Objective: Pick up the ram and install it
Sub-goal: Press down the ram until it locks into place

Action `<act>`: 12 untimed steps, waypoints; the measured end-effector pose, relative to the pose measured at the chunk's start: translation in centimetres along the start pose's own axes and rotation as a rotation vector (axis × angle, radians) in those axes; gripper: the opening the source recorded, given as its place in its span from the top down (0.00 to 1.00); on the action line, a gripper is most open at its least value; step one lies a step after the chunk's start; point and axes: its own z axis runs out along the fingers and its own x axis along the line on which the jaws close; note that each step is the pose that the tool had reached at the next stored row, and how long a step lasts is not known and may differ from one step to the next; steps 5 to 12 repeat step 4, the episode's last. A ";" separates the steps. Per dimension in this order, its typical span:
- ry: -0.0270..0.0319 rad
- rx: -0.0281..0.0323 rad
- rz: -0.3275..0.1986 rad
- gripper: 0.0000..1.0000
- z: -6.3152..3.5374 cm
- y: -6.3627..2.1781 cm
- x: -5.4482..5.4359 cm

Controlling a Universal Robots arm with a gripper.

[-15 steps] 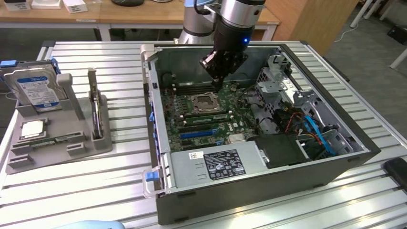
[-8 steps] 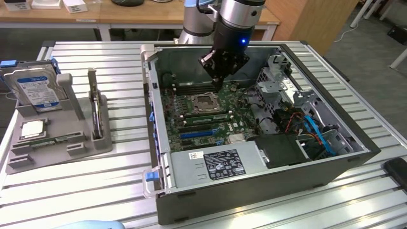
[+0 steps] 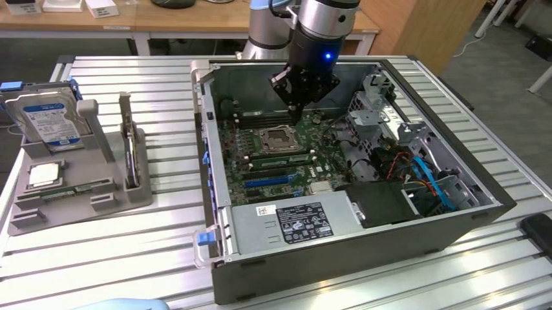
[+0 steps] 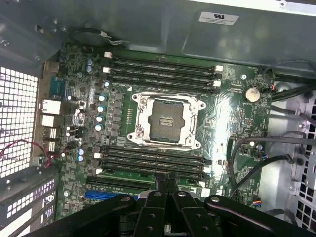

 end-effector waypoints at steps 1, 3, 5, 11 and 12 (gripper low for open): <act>0.0001 0.0000 0.000 0.90 0.00 0.00 0.0; 0.0000 0.0001 0.000 0.90 0.00 0.00 0.0; 0.0000 0.0001 0.000 0.90 0.00 0.00 0.0; 0.0000 0.0001 0.000 0.90 0.00 0.00 0.0; 0.0000 0.0001 0.000 0.90 0.00 0.00 0.0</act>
